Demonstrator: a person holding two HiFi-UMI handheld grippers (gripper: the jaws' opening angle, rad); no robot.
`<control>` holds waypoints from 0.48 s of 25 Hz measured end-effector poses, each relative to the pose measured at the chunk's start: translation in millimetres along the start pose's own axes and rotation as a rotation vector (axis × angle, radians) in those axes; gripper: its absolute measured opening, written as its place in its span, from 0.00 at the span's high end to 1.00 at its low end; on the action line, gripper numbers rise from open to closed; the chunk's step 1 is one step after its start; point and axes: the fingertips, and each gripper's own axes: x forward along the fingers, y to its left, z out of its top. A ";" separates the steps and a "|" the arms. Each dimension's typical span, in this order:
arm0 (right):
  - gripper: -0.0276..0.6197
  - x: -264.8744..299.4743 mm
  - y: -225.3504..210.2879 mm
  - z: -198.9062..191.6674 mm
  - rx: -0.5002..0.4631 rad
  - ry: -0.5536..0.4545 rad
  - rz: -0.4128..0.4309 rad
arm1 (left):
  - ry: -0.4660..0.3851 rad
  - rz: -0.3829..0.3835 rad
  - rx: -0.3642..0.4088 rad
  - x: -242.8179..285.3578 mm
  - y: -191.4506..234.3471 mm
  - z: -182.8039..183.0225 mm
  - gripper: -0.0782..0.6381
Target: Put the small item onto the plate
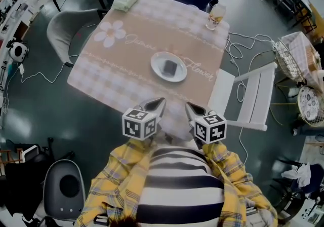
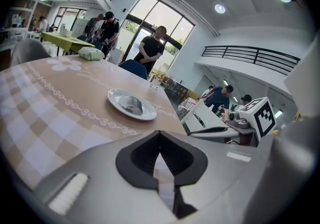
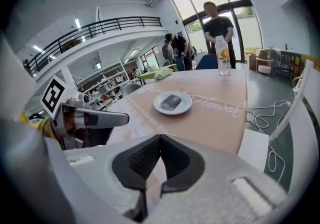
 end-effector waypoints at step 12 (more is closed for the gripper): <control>0.96 -4.6 2.4 1.9 0.002 -0.018 0.013 | -0.020 0.021 -0.003 -6.5 4.4 0.6 0.89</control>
